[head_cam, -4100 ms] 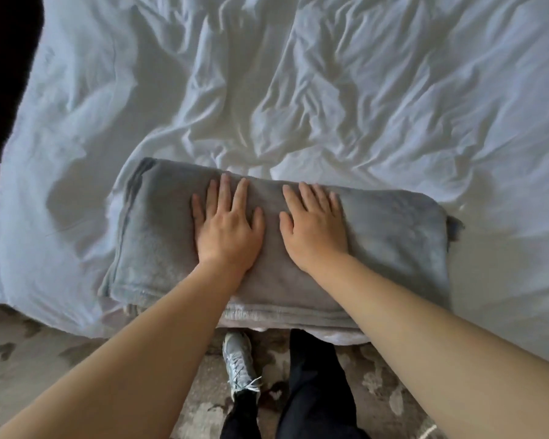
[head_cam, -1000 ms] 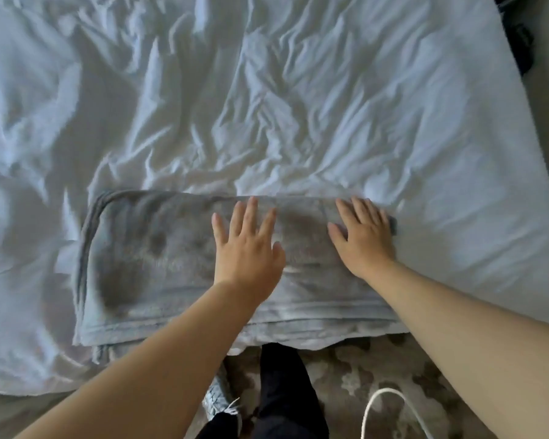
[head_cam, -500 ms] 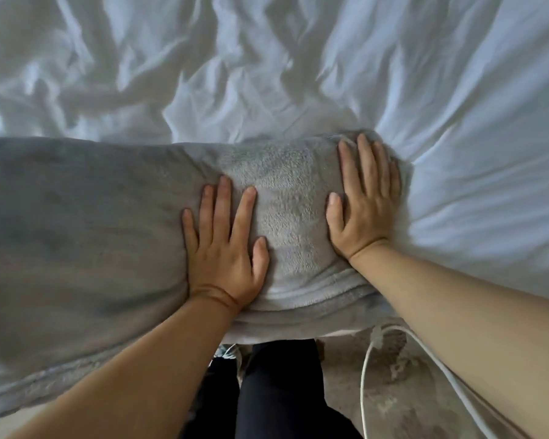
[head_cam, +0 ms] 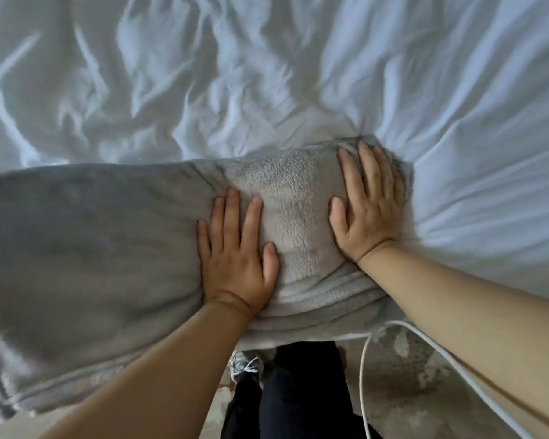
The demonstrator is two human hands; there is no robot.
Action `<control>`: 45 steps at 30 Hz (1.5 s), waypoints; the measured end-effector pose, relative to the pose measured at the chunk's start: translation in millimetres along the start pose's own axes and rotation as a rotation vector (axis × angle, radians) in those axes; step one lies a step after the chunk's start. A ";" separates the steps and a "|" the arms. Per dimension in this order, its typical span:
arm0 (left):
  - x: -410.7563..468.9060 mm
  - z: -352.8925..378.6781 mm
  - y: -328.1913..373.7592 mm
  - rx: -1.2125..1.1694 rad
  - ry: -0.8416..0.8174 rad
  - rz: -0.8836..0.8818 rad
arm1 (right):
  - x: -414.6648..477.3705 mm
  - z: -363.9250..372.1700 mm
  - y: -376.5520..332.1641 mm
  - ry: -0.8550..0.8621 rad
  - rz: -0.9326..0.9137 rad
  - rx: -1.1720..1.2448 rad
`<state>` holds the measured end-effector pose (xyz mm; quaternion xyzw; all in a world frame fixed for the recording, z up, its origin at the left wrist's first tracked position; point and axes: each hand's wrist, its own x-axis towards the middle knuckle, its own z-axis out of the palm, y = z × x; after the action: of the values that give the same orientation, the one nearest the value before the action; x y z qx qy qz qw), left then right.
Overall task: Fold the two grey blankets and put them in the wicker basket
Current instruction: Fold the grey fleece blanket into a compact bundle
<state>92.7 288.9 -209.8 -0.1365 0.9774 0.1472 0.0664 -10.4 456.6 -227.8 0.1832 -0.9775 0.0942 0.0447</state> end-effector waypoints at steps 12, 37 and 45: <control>-8.0 -98.3 -6.0 -0.196 -0.389 -0.049 | -2.9 -102.3 -2.8 -0.131 0.830 0.615; -69.4 -197.0 -2.2 -1.166 -0.588 -0.526 | -0.5 -236.5 -104.0 -0.769 0.851 1.098; -100.7 -257.0 -64.9 -1.443 -0.199 -0.816 | 34.6 -235.7 -266.0 -0.975 0.720 1.001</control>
<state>184.3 175.5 33.4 -0.4754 0.5066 0.7127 0.0967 67.4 248.4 51.7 -0.1256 -0.7274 0.4410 -0.5105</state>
